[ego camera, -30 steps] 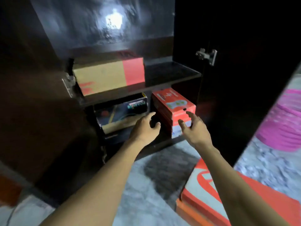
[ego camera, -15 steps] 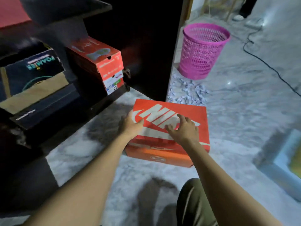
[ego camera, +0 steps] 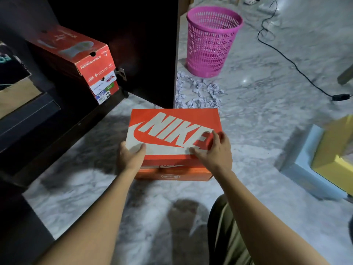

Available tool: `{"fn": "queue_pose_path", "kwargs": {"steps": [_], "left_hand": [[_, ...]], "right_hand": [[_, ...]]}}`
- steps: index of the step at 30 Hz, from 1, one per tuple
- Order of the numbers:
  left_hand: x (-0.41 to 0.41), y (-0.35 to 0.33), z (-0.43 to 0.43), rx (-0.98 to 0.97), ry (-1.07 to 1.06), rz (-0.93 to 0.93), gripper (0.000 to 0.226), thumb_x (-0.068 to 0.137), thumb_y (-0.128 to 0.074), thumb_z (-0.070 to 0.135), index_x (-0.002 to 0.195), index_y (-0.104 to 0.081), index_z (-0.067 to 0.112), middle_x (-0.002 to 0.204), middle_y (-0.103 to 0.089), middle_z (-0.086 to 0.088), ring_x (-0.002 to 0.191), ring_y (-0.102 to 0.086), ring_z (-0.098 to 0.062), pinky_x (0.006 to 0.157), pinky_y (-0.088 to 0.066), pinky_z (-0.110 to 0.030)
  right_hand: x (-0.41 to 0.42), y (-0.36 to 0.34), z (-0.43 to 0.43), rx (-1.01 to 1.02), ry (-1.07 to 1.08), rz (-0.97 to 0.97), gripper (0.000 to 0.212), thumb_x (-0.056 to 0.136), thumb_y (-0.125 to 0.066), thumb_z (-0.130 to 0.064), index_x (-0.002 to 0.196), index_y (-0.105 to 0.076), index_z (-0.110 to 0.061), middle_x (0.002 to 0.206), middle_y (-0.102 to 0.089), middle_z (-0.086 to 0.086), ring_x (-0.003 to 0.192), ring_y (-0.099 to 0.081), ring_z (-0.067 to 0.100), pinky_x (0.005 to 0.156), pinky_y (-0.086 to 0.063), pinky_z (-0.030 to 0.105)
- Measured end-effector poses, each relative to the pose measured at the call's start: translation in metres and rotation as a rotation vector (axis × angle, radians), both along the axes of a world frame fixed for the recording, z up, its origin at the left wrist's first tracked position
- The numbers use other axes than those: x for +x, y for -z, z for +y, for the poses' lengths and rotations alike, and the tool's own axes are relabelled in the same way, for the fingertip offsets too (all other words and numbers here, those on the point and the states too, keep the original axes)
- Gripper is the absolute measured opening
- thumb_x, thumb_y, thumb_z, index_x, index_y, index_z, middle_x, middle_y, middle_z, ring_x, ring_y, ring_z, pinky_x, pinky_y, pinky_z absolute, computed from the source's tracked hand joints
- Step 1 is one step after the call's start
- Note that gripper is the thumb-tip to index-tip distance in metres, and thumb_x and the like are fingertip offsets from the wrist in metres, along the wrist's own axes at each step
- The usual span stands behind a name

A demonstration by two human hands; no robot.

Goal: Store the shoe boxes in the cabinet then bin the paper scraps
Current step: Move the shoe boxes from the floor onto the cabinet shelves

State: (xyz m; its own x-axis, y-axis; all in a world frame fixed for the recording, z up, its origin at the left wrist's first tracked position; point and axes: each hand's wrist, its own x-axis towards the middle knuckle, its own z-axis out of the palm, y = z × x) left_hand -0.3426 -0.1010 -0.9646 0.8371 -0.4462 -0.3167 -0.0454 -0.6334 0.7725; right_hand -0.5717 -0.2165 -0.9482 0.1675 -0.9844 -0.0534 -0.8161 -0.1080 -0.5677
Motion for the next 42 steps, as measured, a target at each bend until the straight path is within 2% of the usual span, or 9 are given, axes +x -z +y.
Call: {"fn": "queue_pose_path", "kwargs": {"steps": [4, 10, 16, 20, 24, 28, 33, 37, 42], "left_hand": [[0.009, 0.009, 0.01, -0.045, 0.01, 0.04, 0.067, 0.075, -0.073, 0.055, 0.127, -0.05, 0.019, 0.12, -0.064, -0.004, 0.102, -0.064, -0.027, 0.086, -0.056, -0.043], [0.012, 0.007, 0.016, -0.072, 0.044, 0.125, 0.05, 0.079, -0.074, 0.048, 0.117, -0.056, 0.021, 0.112, -0.067, -0.001, 0.1, -0.065, -0.024, 0.08, -0.051, -0.033], [0.012, -0.023, 0.027, -0.129, 0.026, 0.072, 0.056, 0.082, -0.073, 0.046, 0.127, -0.052, 0.021, 0.113, -0.063, 0.002, 0.096, -0.06, -0.017, 0.077, -0.053, -0.033], [0.025, -0.054, 0.042, -0.204, -0.007, -0.021, 0.059, 0.079, -0.073, 0.052, 0.126, -0.051, 0.024, 0.117, -0.064, 0.001, 0.102, -0.063, -0.02, 0.081, -0.056, -0.034], [0.042, -0.097, 0.069, -0.255, -0.091, -0.091, 0.069, 0.074, -0.073, 0.06, 0.131, -0.05, 0.027, 0.119, -0.063, 0.001, 0.106, -0.063, -0.02, 0.087, -0.057, -0.041], [0.062, -0.153, 0.095, -0.31, -0.173, -0.153, 0.061, 0.078, -0.074, 0.052, 0.127, -0.053, 0.023, 0.115, -0.063, 0.001, 0.1, -0.062, -0.017, 0.08, -0.053, -0.033], [0.093, -0.231, 0.133, -0.399, -0.286, -0.206, 0.061, 0.07, -0.078, 0.057, 0.117, -0.056, 0.026, 0.109, -0.067, 0.001, 0.096, -0.067, -0.018, 0.083, -0.057, -0.038], [0.112, -0.296, 0.159, -0.451, -0.39, -0.333, 0.051, 0.071, -0.079, 0.054, 0.11, -0.062, 0.026, 0.107, -0.069, 0.001, 0.095, -0.067, -0.018, 0.085, -0.057, -0.038], [0.132, -0.365, 0.169, -0.583, -0.498, -0.456, 0.058, 0.075, -0.079, 0.046, 0.123, -0.058, 0.02, 0.11, -0.064, 0.003, 0.096, -0.063, -0.016, 0.074, -0.051, -0.026]], "right_hand": [[-0.015, 0.008, 0.013, 0.091, 0.112, -0.112, 0.113, 0.064, -0.071, -0.074, 0.151, -0.017, -0.027, 0.148, -0.034, 0.008, 0.132, -0.045, 0.03, 0.098, -0.048, 0.05], [-0.008, 0.003, 0.017, 0.151, 0.133, -0.291, 0.112, 0.057, -0.081, -0.068, 0.145, -0.025, -0.028, 0.132, -0.044, 0.008, 0.121, -0.052, 0.031, 0.098, -0.046, 0.044], [-0.005, -0.014, 0.013, 0.095, 0.07, -0.385, 0.117, 0.052, -0.087, -0.064, 0.146, -0.031, -0.025, 0.137, -0.046, 0.007, 0.126, -0.047, 0.024, 0.101, -0.046, 0.043], [0.014, -0.038, 0.009, 0.052, -0.005, -0.487, 0.12, 0.043, -0.085, -0.076, 0.142, -0.037, -0.028, 0.132, -0.053, 0.001, 0.123, -0.053, 0.02, 0.1, -0.05, 0.047], [0.047, -0.074, 0.009, 0.036, -0.116, -0.581, 0.12, 0.042, -0.085, -0.077, 0.141, -0.037, -0.03, 0.134, -0.055, -0.005, 0.121, -0.056, 0.016, 0.098, -0.052, 0.045], [0.082, -0.114, 0.013, 0.025, -0.244, -0.668, 0.118, 0.046, -0.087, -0.071, 0.143, -0.033, -0.03, 0.141, -0.051, -0.003, 0.124, -0.054, 0.016, 0.103, -0.049, 0.046], [0.128, -0.176, 0.019, 0.003, -0.42, -0.721, 0.122, 0.043, -0.086, -0.072, 0.144, -0.034, -0.028, 0.136, -0.053, -0.007, 0.12, -0.056, 0.013, 0.102, -0.05, 0.042], [0.163, -0.23, 0.023, -0.038, -0.576, -0.813, 0.112, 0.052, -0.089, -0.056, 0.145, -0.035, -0.025, 0.129, -0.049, -0.012, 0.117, -0.051, 0.007, 0.097, -0.045, 0.027], [0.219, -0.294, 0.022, -0.074, -0.718, -0.916, 0.109, 0.062, -0.09, -0.042, 0.149, -0.029, -0.02, 0.131, -0.044, -0.01, 0.119, -0.046, 0.007, 0.096, -0.042, 0.025]]}}
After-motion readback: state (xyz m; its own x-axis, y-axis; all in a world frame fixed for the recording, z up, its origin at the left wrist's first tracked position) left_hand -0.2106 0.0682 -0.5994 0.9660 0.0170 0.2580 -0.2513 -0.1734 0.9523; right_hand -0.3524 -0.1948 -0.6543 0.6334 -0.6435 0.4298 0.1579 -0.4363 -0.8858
